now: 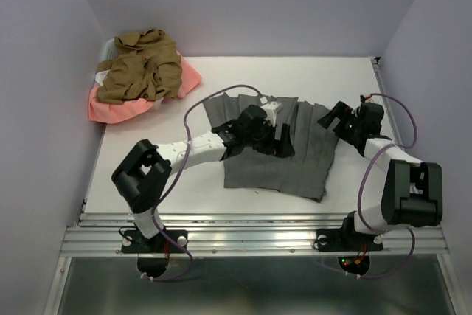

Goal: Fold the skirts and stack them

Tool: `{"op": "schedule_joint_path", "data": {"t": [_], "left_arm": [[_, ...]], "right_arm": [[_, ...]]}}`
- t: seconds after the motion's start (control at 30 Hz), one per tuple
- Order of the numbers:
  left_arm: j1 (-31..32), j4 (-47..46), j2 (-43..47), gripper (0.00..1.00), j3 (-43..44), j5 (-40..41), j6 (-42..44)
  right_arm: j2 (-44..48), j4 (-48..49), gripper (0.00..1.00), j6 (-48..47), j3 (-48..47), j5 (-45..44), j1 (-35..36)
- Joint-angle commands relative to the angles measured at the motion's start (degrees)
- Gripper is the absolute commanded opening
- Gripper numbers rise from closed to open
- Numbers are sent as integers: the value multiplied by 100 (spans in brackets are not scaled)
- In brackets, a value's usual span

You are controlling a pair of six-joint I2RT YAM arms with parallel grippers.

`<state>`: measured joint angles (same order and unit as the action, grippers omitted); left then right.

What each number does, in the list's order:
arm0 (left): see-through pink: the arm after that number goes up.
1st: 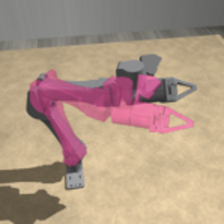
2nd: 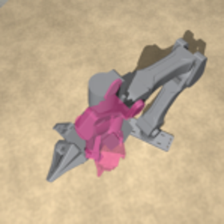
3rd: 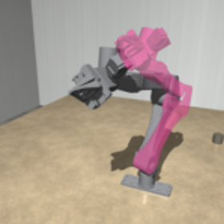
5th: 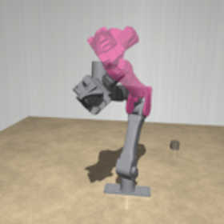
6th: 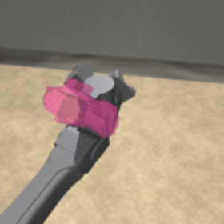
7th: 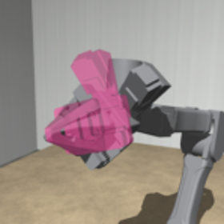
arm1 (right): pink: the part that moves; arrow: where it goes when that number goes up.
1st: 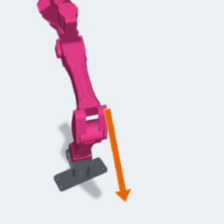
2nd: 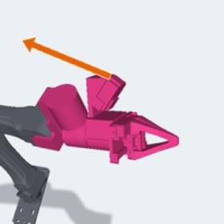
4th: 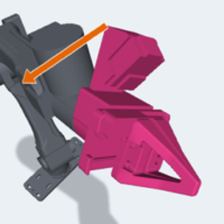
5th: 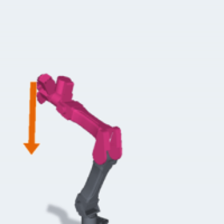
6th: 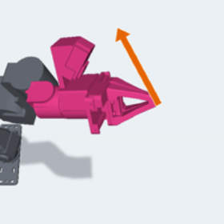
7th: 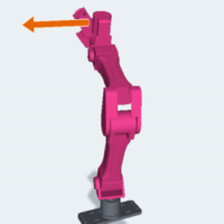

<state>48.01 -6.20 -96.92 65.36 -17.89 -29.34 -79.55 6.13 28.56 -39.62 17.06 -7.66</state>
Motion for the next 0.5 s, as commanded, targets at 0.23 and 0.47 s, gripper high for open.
{"op": "schedule_joint_path", "data": {"t": [0.23, 0.47], "left_arm": [[666, -364, -573, 99, -445, 181, -379], [710, -505, -547, 99, -1130, 93, -520]], "right_arm": [[-1412, 547, 100, -245, -626, -113, -86], [-2310, 573, 100, -508, -1021, 209, -86]]}}
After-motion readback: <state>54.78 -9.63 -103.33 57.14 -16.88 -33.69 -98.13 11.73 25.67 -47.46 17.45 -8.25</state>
